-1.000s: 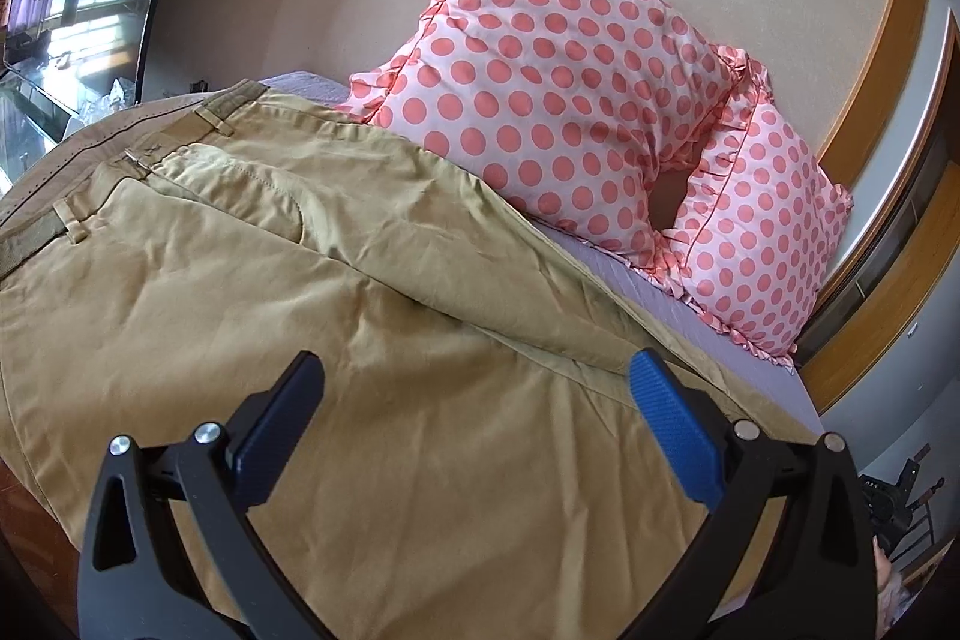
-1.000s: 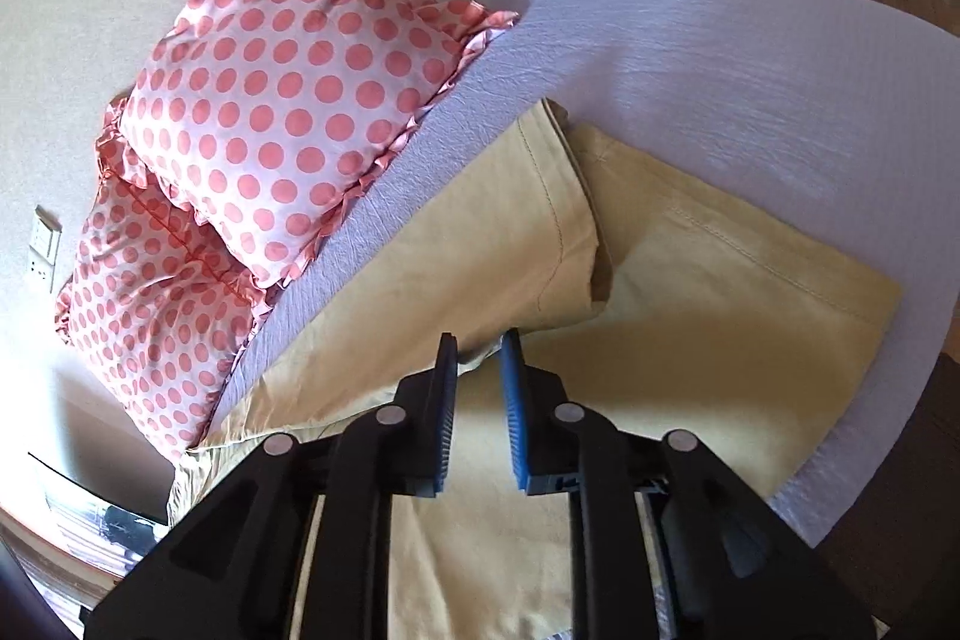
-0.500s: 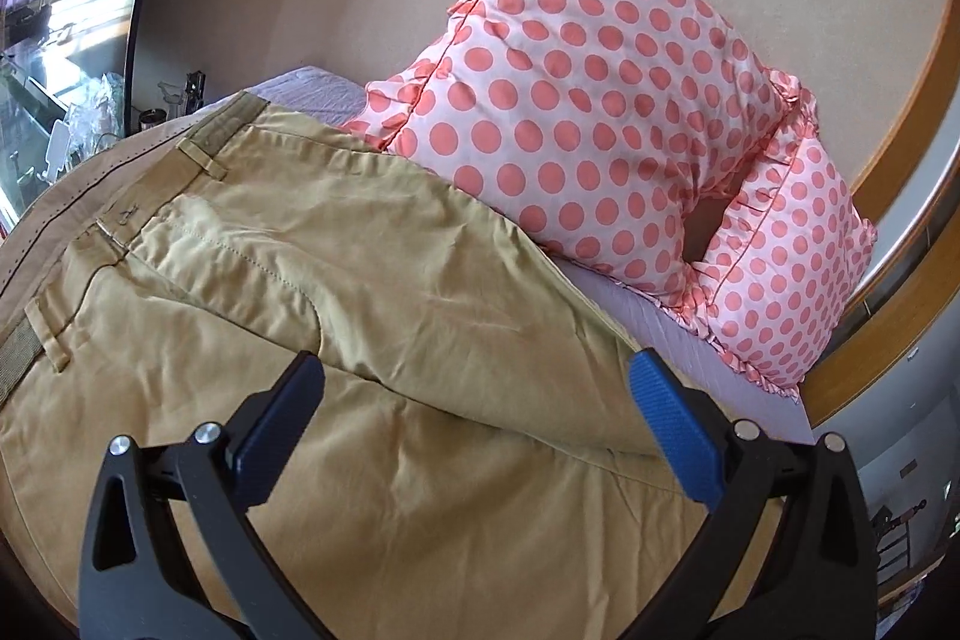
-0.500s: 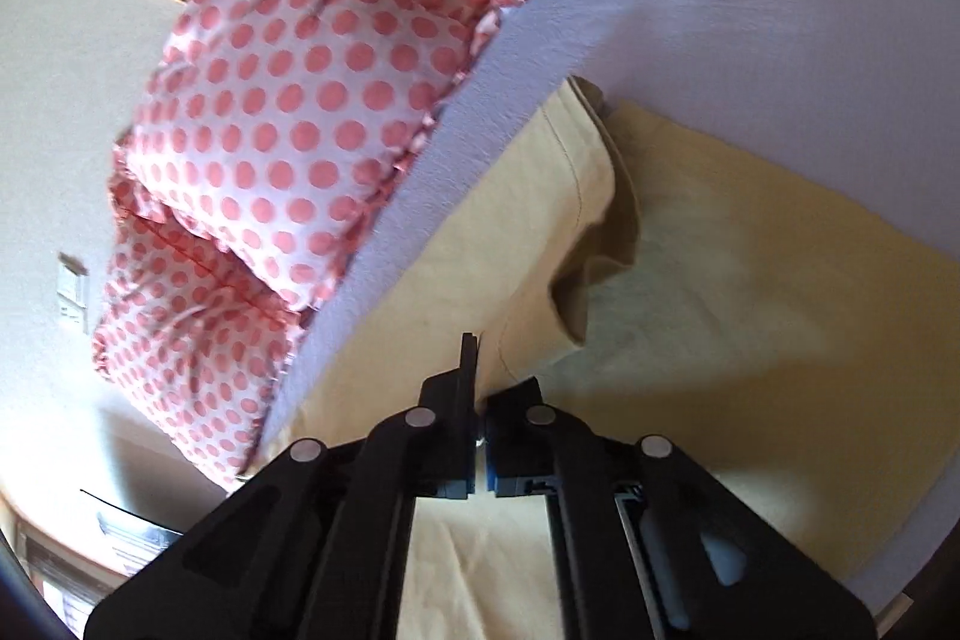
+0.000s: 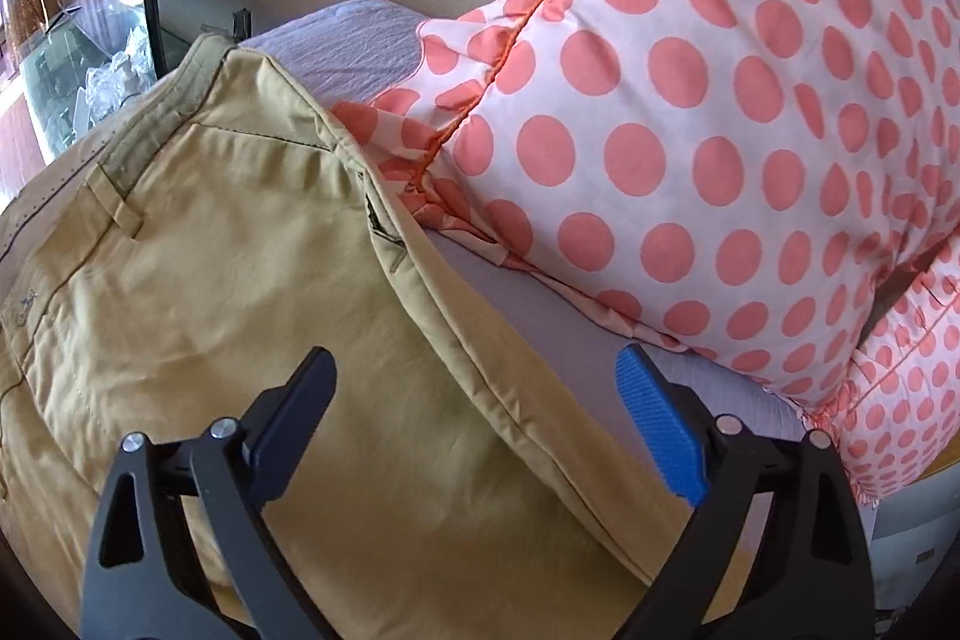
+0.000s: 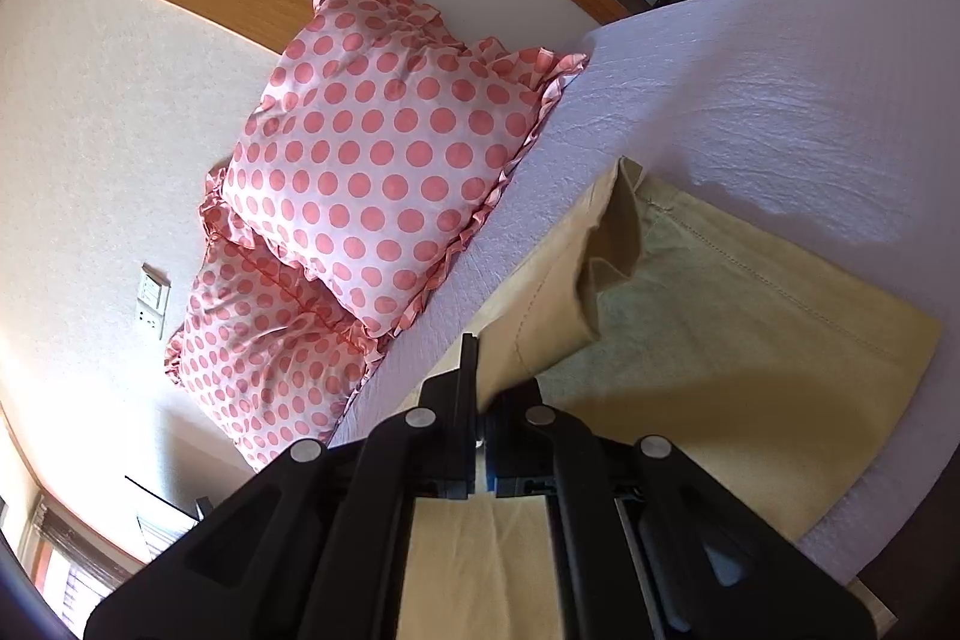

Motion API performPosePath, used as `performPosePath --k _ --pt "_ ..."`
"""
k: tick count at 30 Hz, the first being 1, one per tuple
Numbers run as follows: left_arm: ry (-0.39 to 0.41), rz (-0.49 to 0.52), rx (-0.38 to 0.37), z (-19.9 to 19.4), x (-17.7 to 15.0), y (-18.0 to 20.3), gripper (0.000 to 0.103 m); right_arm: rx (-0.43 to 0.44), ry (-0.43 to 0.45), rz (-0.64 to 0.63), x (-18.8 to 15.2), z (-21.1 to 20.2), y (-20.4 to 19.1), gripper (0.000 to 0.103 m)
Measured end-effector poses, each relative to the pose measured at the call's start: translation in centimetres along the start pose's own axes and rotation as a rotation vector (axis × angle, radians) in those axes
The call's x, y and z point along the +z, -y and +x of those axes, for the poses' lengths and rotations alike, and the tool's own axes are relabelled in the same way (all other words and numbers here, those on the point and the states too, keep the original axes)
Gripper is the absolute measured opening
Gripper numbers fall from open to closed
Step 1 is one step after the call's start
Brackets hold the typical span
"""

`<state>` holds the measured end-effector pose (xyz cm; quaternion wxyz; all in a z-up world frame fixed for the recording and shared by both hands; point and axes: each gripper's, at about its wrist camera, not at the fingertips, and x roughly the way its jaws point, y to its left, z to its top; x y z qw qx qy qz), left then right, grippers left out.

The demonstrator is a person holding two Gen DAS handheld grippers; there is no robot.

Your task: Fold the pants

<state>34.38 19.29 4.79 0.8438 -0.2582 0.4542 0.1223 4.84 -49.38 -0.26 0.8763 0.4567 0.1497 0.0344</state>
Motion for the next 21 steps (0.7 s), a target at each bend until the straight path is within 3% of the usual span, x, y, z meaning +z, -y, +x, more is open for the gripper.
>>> performPosePath --k 1,2,3,5,8,10,13,17,21 --pt "-0.020 -0.004 0.015 1.0 0.4 0.0 0.078 -0.002 0.001 -0.005 0.0 0.1 0.0 0.002" --pt "-0.041 0.002 0.032 1.8 0.7 -0.1 0.049 -0.002 0.002 -0.009 0.1 0.1 0.0 0.002" --pt "-0.043 0.008 0.066 2.0 0.8 -0.2 0.027 -0.001 0.003 -0.007 0.2 0.2 0.0 0.002" --pt "-0.015 -0.004 0.001 0.5 0.6 -1.1 0.013 0.006 0.011 -0.012 0.7 0.1 -0.3 0.002" --pt "0.066 0.003 -0.113 -5.4 -1.7 -3.0 0.010 0.004 0.055 -0.037 1.6 -1.1 -0.7 0.002" --pt "0.147 0.050 -0.183 -10.9 -5.2 -5.1 0.010 0.004 0.092 -0.042 2.1 -2.5 -0.6 0.002" --pt "0.238 0.084 -0.188 -17.2 -12.7 -9.8 0.012 -0.024 0.125 -0.026 2.4 -4.2 0.9 0.002" --pt "0.228 0.059 -0.156 -19.1 -22.2 -15.0 0.013 -0.096 0.115 0.026 1.7 -4.5 3.6 0.002" --pt "0.194 0.019 -0.123 -17.5 -26.3 -17.5 0.013 -0.154 0.086 0.041 0.9 -3.9 5.0 0.002"
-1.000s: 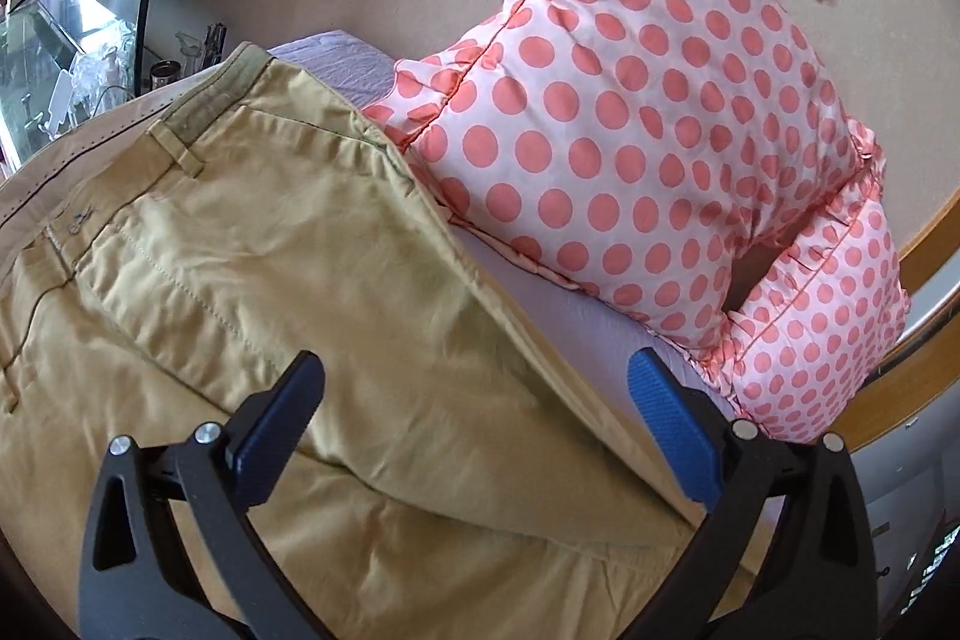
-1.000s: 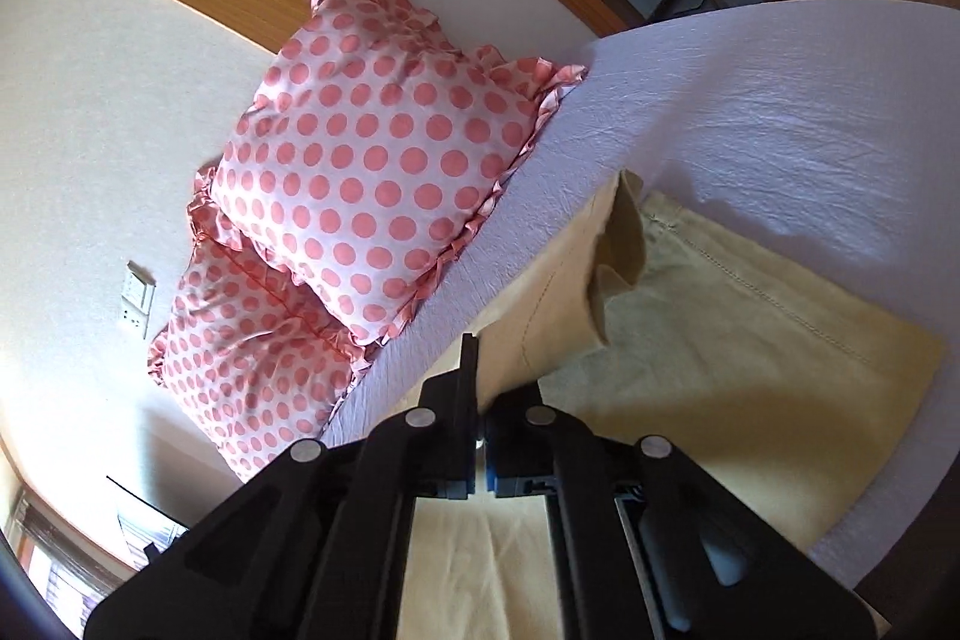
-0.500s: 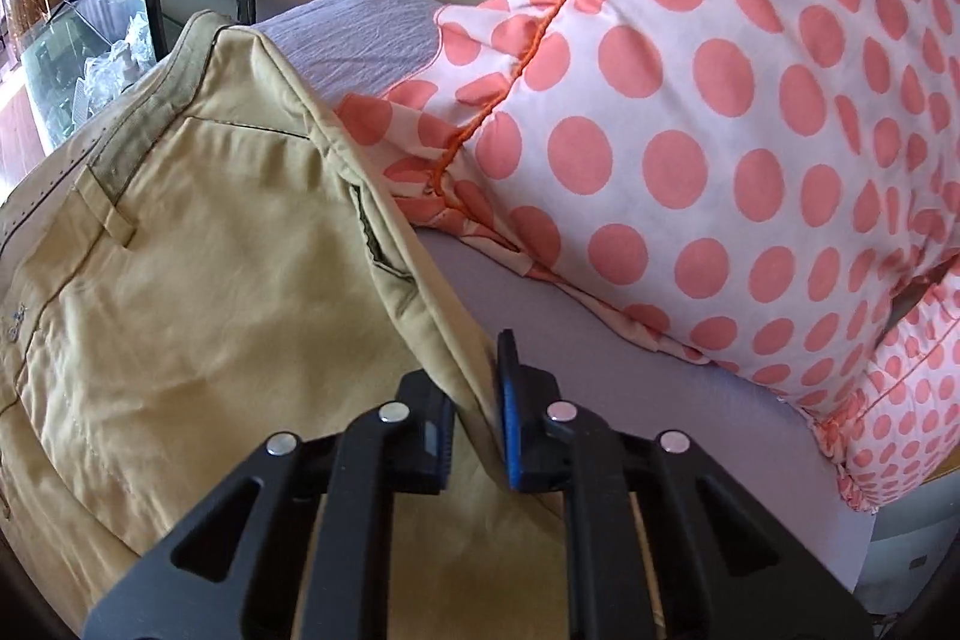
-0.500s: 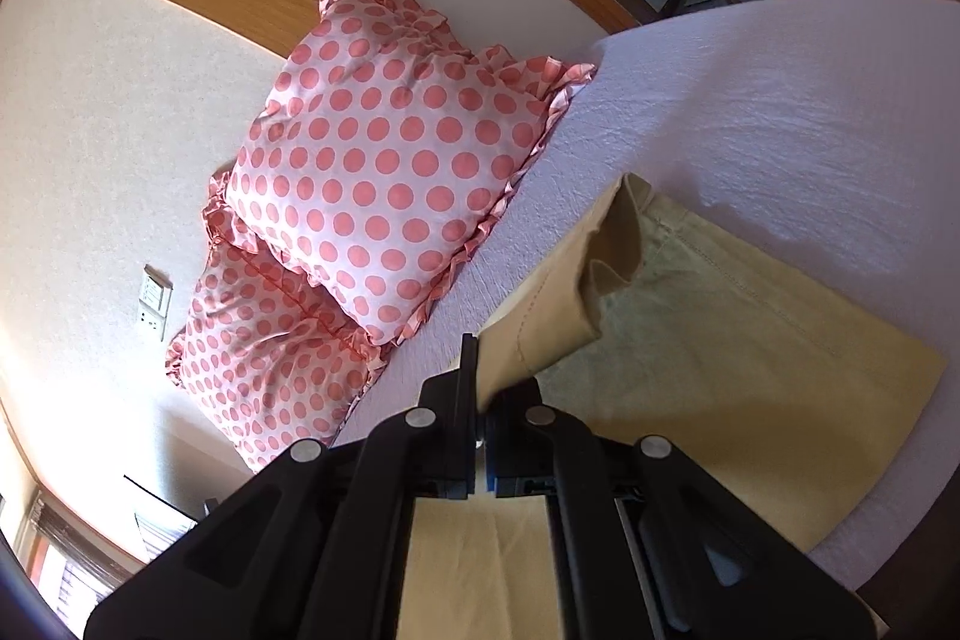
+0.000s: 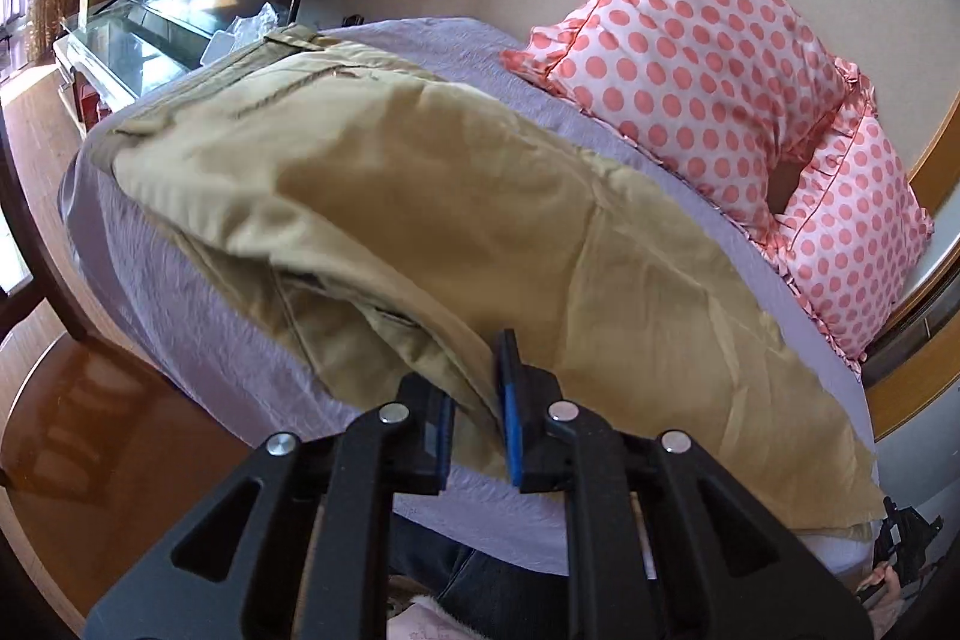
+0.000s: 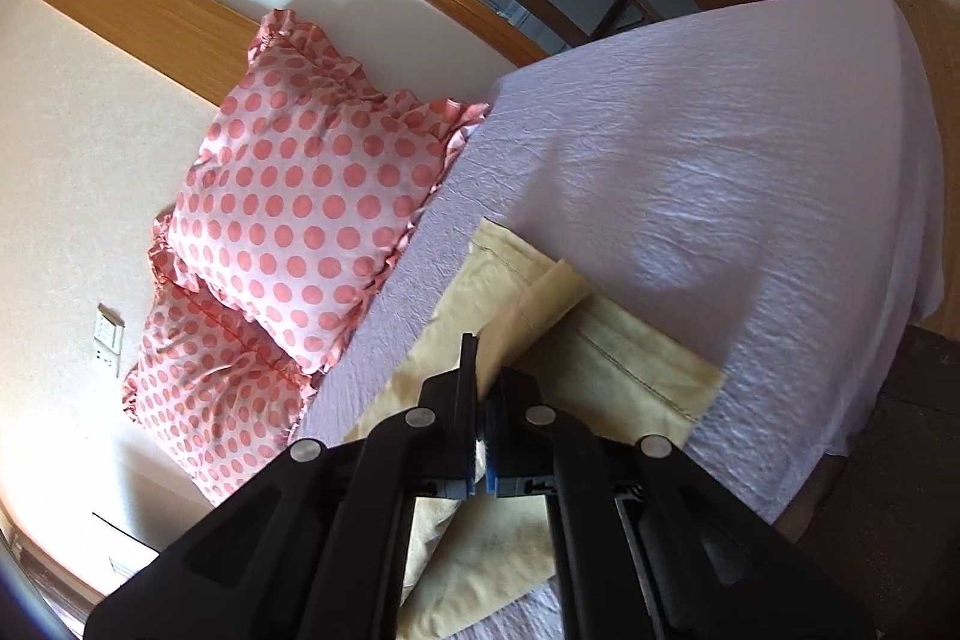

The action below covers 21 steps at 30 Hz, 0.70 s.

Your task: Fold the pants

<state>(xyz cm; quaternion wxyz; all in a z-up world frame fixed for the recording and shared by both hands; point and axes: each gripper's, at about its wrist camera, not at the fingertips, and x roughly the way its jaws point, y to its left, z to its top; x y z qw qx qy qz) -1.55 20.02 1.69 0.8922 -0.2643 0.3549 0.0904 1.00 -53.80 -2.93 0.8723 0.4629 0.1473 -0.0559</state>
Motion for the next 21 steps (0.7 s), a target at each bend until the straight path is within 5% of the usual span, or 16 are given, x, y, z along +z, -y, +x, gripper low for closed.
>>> performPosePath --k 11,13,14,15,18,21 --pt "0.041 -0.033 -0.066 -0.3 -0.9 -1.0 0.018 -0.078 -0.007 0.009 -0.7 -0.6 1.4 0.002" --pt "0.052 -0.035 -0.074 -0.6 -0.9 -1.1 0.023 -0.120 -0.005 -0.003 -0.7 -1.3 0.9 0.017" --pt "0.065 -0.037 -0.074 -1.0 -0.9 -1.3 0.026 -0.153 0.011 -0.011 -0.7 -1.9 0.7 0.043" --pt "0.080 -0.041 -0.070 -1.5 -0.9 -1.6 0.029 -0.164 0.037 -0.019 -0.7 -2.6 0.6 0.054" --pt "0.161 -0.071 0.008 -3.1 -0.7 -2.8 0.043 -0.213 0.100 -0.036 -1.1 -4.4 0.4 0.055" --pt "0.230 -0.115 0.058 -4.5 -0.5 -4.3 0.045 -0.208 0.087 -0.035 -1.5 -4.3 0.7 0.055"
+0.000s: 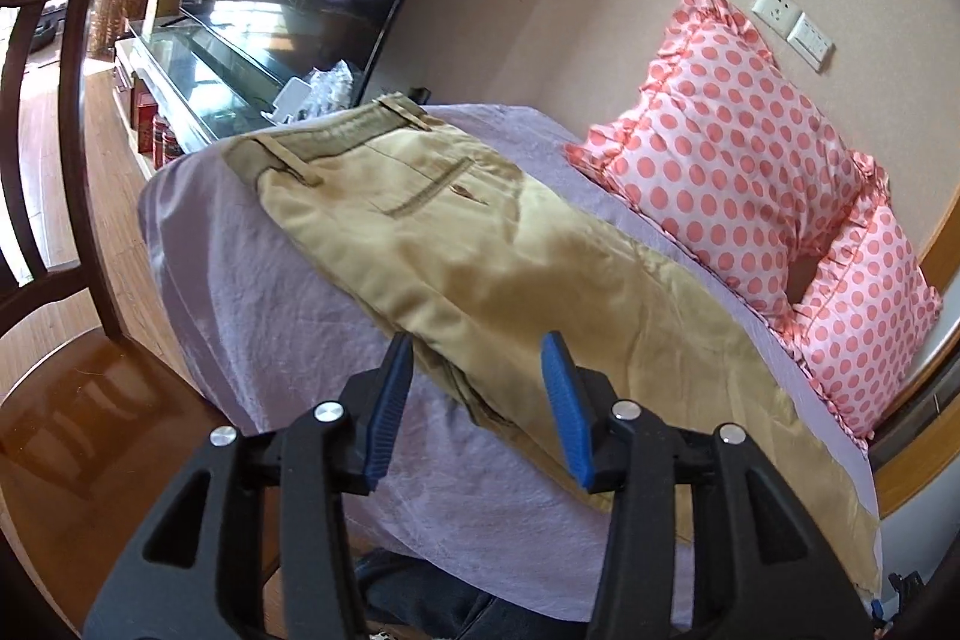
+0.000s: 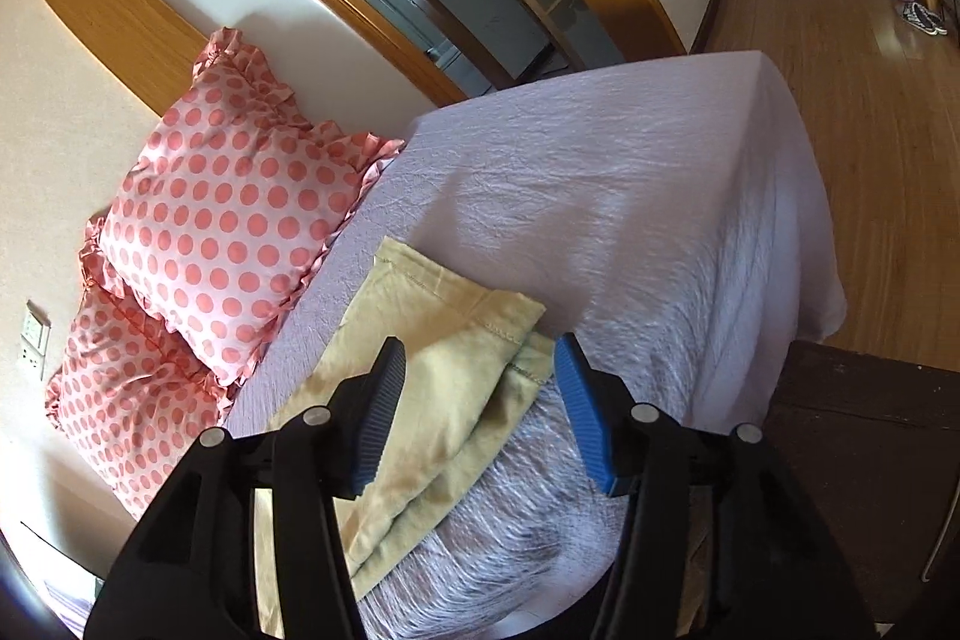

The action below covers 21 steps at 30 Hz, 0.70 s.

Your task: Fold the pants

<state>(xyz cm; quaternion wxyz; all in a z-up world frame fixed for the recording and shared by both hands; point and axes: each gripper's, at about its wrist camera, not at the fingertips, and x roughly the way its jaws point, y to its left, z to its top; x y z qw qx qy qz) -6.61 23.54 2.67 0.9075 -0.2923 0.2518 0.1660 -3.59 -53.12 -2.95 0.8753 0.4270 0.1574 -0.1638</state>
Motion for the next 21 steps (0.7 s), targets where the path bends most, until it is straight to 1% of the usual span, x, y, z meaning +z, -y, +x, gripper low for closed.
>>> performPosePath --k 1,2,3,6,7,8,9,10,12,13,15,17,19,21 --pt "0.006 -0.016 0.006 -0.1 0.1 -0.4 0.046 -0.006 -0.021 0.003 -0.3 0.4 0.0 0.054" --pt "0.007 -0.027 0.007 -0.2 0.3 -0.7 0.047 -0.009 -0.006 -0.006 -0.6 0.3 -0.2 0.053" --pt "0.007 -0.030 0.008 -0.2 0.3 -0.8 0.047 -0.008 -0.012 -0.016 -1.0 0.4 -0.5 0.053" --pt "0.005 -0.015 0.002 -0.1 0.1 -0.6 0.049 0.046 -0.046 -0.009 -2.1 0.7 -1.1 0.048" --pt "0.003 -0.008 -0.004 -0.1 0.0 -0.3 0.050 0.037 -0.036 -0.022 -2.3 0.8 -1.4 0.047" --pt "0.002 0.001 -0.011 0.0 -0.1 -0.1 0.051 0.025 -0.028 -0.039 -2.4 1.0 -1.8 0.035" --pt "0.003 0.008 -0.016 0.0 -0.2 0.1 0.052 0.022 -0.027 -0.050 -2.3 1.4 -2.0 0.014" --pt "0.006 0.015 -0.021 0.0 -0.3 0.4 0.052 0.025 -0.022 -0.066 -2.1 1.9 -2.3 0.005" --pt "0.016 0.026 -0.030 -0.1 -0.3 0.6 0.053 0.043 -0.016 -0.105 -1.7 2.8 -3.5 0.004" --pt "0.021 0.030 -0.031 -0.1 -0.3 0.6 0.054 0.063 -0.009 -0.133 -1.7 2.9 -4.9 0.004" --pt "0.030 0.031 -0.036 -0.3 -0.4 0.5 0.057 0.152 0.001 -0.222 -2.3 2.5 -9.0 0.004" --pt "0.033 0.029 -0.037 -0.4 -0.4 0.4 0.057 0.275 -0.018 -0.331 -4.2 2.2 -14.4 0.004" --pt "0.027 0.029 -0.038 -0.3 -0.4 0.4 0.058 0.433 -0.084 -0.413 -7.3 2.2 -19.7 0.004" --pt "0.024 0.027 -0.036 -0.4 -0.4 0.2 0.059 0.588 -0.191 -0.496 -11.8 2.4 -24.8 0.004"
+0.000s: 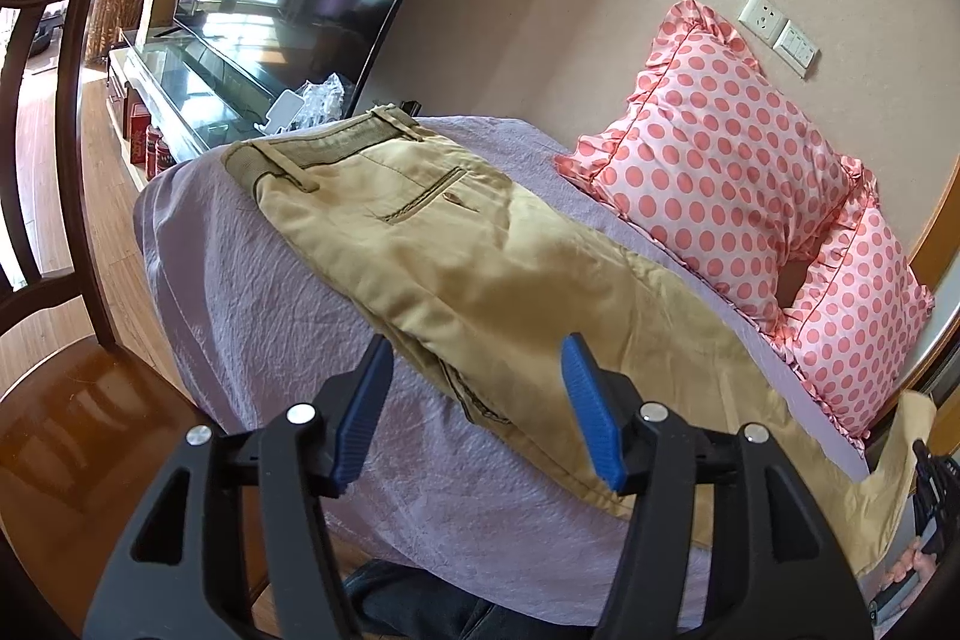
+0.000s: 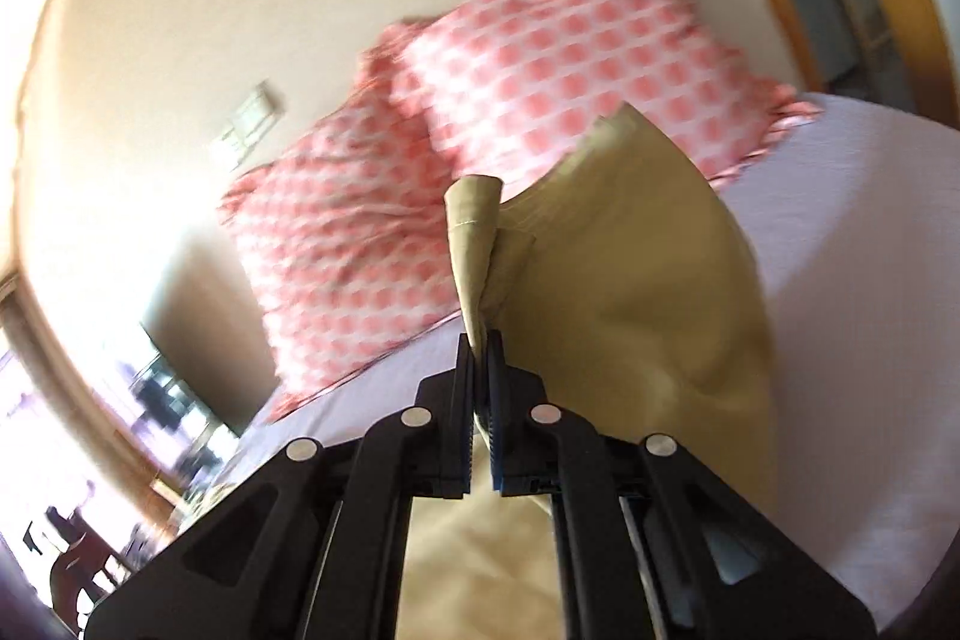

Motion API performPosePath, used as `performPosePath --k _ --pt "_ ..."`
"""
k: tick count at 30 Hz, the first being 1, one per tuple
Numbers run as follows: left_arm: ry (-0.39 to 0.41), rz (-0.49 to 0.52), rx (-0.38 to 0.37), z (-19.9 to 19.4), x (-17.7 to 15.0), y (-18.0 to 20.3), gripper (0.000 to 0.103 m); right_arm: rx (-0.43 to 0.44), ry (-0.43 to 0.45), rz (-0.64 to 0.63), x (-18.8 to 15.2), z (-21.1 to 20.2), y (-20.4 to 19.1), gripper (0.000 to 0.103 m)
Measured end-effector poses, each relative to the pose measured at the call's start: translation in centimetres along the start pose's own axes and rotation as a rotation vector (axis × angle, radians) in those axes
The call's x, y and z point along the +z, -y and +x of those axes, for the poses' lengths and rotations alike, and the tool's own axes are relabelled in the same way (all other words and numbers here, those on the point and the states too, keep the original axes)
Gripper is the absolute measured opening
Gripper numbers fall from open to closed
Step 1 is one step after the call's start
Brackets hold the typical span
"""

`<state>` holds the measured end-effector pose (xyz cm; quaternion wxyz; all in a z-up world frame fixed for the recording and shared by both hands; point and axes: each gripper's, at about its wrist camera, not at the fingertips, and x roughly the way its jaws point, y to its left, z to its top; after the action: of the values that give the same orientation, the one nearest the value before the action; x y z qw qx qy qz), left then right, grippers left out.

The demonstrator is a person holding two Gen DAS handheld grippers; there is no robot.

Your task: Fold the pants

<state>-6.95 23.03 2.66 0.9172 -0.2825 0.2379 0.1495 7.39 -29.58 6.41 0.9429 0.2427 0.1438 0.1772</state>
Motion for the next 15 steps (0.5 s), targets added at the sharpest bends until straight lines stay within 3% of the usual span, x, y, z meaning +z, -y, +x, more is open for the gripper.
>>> performPosePath --k 3,5,7,8,9,11,13,15 --pt "0.000 -0.011 -0.001 -0.2 0.0 -0.4 0.065 0.206 -0.209 -0.120 -4.8 6.2 -7.5 0.004" --pt "0.000 -0.024 -0.005 -0.3 0.1 -0.8 0.070 0.260 -0.370 -0.241 -9.0 9.5 -11.4 0.005" --pt "-0.001 -0.038 -0.011 -0.3 0.4 -1.4 0.076 0.257 -0.503 -0.354 -12.7 11.4 -13.8 0.009" --pt "-0.001 -0.048 -0.016 -0.2 0.6 -1.8 0.078 0.246 -0.534 -0.391 -14.0 11.6 -14.4 0.020" --pt "0.000 -0.059 -0.022 -0.2 0.9 -2.1 0.079 0.237 -0.543 -0.414 -14.6 11.6 -14.6 0.043" --pt "-0.003 -0.088 -0.037 0.1 1.5 -2.9 0.080 0.230 -0.503 -0.410 -14.5 11.0 -14.2 0.069" --pt "-0.019 -0.126 -0.060 0.8 2.1 -3.7 0.081 0.237 -0.468 -0.383 -14.0 10.6 -13.7 0.070" --pt "-0.049 -0.157 -0.062 1.9 2.7 -4.3 0.081 0.205 -0.512 -0.381 -14.2 11.4 -13.0 0.070"
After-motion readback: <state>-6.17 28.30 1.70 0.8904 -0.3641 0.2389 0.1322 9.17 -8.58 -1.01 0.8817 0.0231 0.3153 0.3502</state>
